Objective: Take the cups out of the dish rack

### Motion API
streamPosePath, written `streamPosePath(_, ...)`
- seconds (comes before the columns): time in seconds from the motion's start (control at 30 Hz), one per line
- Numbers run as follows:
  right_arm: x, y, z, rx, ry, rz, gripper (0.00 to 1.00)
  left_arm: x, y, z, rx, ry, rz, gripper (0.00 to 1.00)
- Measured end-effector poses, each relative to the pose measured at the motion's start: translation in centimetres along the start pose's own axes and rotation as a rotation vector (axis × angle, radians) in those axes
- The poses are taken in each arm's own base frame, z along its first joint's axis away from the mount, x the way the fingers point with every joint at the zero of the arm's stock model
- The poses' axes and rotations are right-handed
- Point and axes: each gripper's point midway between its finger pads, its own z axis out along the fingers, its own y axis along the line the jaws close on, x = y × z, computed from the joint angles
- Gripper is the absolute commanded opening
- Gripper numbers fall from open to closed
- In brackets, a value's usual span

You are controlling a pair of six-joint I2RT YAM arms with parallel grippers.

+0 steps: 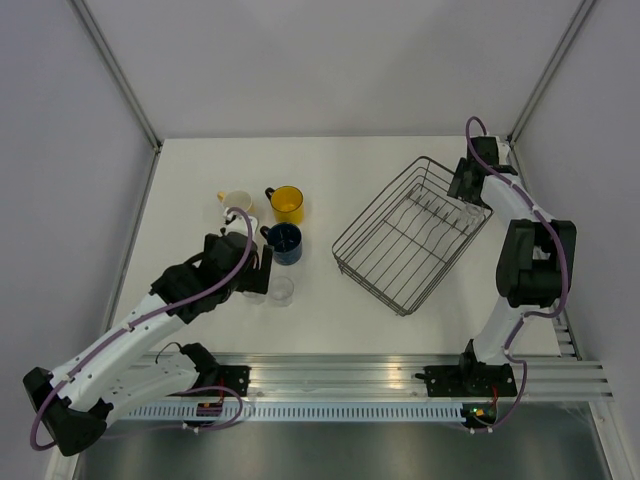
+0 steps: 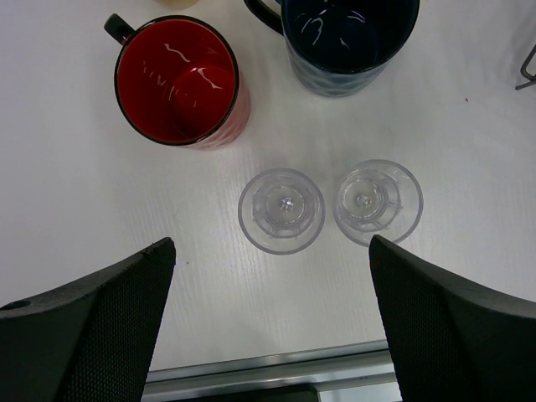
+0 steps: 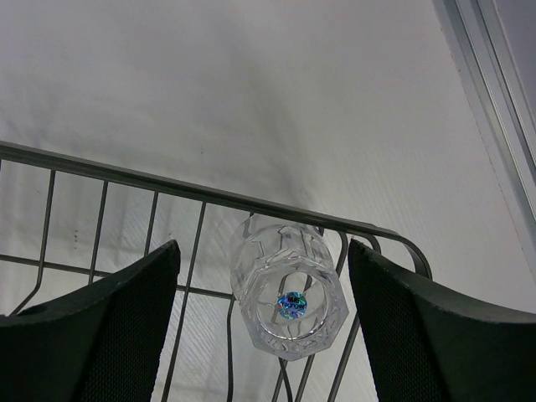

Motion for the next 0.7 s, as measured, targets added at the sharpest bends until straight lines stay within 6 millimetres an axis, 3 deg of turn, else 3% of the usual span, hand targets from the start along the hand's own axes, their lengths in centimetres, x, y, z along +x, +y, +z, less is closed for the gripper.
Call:
streamPosePath(0.37, 0.7, 0.1, 0.2, -0.007, 0.025, -0.007, 0.84, 0.3, -0.4, 0.1, 0.022, 0.013, 0.014, 1.00)
streamPosePath(0.7, 2.0, -0.2, 0.3, 0.002, 0.060, -0.018, 0.73, 0.2, -0.8, 0.1, 0.047, 0.009, 0.016, 1.00)
